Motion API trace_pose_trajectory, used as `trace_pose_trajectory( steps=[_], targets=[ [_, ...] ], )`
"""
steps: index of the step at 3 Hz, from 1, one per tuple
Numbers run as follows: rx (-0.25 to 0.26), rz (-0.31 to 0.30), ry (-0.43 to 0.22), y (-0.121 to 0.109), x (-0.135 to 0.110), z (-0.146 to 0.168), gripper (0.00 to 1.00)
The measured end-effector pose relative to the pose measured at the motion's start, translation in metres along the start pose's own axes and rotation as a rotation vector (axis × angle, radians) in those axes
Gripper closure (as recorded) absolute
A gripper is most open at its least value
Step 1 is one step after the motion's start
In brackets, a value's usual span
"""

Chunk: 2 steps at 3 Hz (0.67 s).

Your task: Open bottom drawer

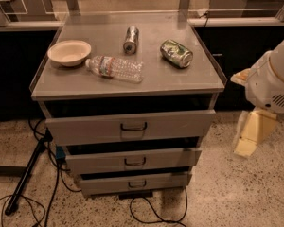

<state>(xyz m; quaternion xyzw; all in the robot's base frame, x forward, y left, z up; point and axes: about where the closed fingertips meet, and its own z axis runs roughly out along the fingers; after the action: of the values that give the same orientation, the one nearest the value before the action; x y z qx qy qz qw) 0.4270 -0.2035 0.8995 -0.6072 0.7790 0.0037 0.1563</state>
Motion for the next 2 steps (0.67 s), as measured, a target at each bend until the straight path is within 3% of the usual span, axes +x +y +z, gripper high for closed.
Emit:
trace_pose_trajectory(
  steps=[2],
  targets=[
    [-0.105,0.024,-0.094,0.029,-0.007,0.073,0.0]
  ],
)
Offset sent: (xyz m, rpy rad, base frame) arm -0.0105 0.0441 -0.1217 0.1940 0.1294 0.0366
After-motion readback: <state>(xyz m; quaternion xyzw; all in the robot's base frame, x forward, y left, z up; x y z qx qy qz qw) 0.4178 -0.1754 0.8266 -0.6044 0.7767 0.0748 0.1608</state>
